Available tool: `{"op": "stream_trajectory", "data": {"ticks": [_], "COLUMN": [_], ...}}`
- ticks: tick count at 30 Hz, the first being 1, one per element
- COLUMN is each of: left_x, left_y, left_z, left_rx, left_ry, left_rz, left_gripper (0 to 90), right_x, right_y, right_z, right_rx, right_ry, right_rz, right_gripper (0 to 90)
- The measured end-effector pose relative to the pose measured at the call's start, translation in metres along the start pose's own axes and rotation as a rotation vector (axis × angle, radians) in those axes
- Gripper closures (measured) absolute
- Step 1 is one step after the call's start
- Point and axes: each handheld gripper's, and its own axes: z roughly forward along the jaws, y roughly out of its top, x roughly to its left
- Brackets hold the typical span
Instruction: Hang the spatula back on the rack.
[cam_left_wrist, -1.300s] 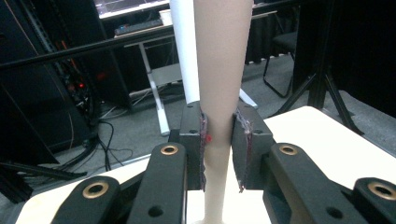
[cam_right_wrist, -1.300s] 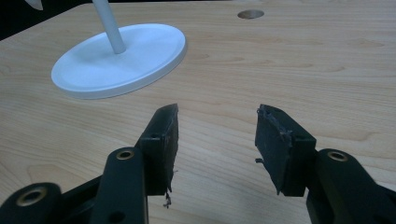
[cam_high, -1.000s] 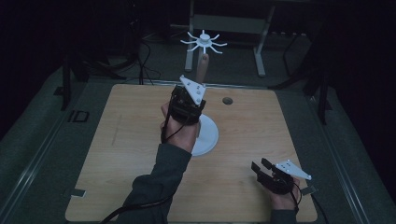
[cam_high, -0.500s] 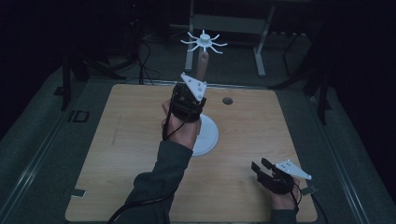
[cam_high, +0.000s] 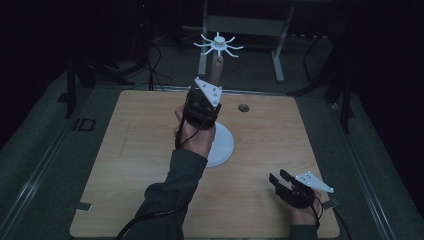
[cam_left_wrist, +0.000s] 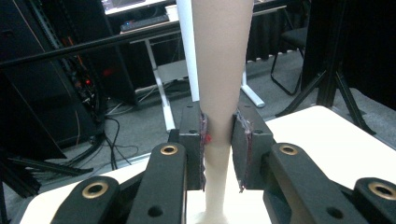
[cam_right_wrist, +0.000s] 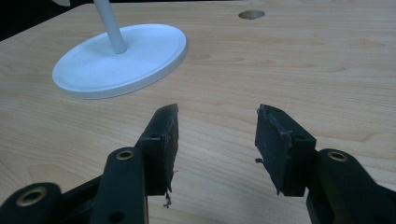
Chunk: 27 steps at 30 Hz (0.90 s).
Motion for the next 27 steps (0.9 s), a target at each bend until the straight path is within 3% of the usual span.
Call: {"op": "stream_trajectory", "data": {"ticks": [14, 27], "left_x": [-0.002, -0.012], "left_y": [0.004, 0.005], "left_z": [0.006, 0.008], "left_rx": [0.006, 0.014], "left_ry": [0.021, 0.086], "left_rz": [0.01, 0.06], "left_gripper": [75.1, 73.7], "right_x": [0.0, 0.0], "right_y": [0.0, 0.0], "right_z": [0.0, 0.0], "right_rx": [-0.001, 0.001], "right_ry": [0.0, 0.002], "right_rz": [0.001, 0.001], "right_gripper": [48.9, 48.7]}}
